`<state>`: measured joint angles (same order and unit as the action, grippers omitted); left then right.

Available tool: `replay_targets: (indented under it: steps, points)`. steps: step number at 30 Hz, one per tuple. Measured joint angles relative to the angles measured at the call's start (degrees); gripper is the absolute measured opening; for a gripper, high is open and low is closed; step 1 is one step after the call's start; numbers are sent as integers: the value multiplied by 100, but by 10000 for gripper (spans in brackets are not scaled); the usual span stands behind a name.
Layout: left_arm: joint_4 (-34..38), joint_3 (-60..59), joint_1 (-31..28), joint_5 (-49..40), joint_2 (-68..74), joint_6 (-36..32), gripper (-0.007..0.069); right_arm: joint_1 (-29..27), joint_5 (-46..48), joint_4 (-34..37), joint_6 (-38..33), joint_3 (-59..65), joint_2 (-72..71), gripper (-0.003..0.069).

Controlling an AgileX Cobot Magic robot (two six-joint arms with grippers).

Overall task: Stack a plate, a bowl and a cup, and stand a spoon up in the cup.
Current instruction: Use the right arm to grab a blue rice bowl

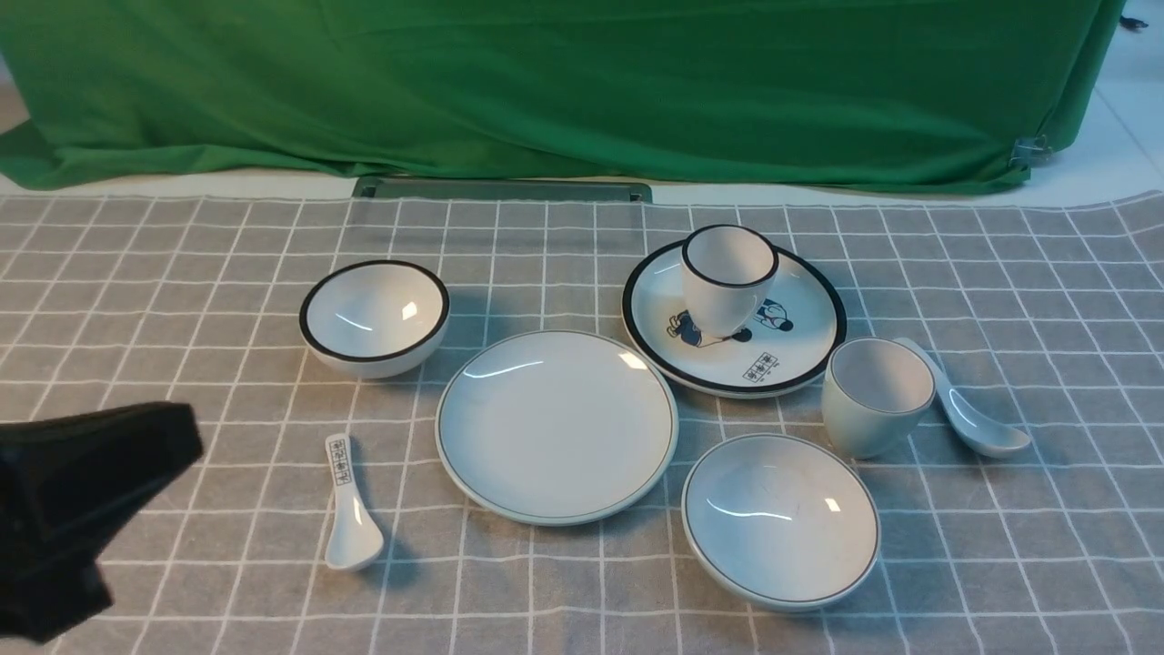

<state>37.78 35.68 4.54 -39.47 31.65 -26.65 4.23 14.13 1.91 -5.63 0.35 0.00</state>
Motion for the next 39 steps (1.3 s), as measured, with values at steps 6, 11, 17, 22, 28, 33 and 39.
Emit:
replay_targets:
  steps: [6, 11, 17, 22, 28, 33, 39]
  points:
    - [-279, 109, 1132, 224, 1111, -194, 18, 0, 0, 0, 0, 0, 0, 242]
    - [-331, 109, 1690, 644, 1531, -443, 18, 0, -129, 9, 8, 0, 0, 242]
    - [-479, 109, 1713, 899, 1537, -616, 18, 0, -1132, 823, 1134, 0, 0, 242]
    - [-660, 109, 1713, 913, 1537, -623, 18, 6, -1839, 972, 2067, 0, 0, 236]
    - [-644, 109, 1713, 972, 1537, -623, 18, 583, -246, 1024, 1693, -858, 882, 144]
    - [-644, 109, 1713, 1114, 1537, -623, 18, 1412, 1273, 813, 690, -2618, 3053, 131]
    - [-512, 109, 1713, 976, 1532, -626, 18, 2366, 2510, 93, -109, -4468, 6037, 125]
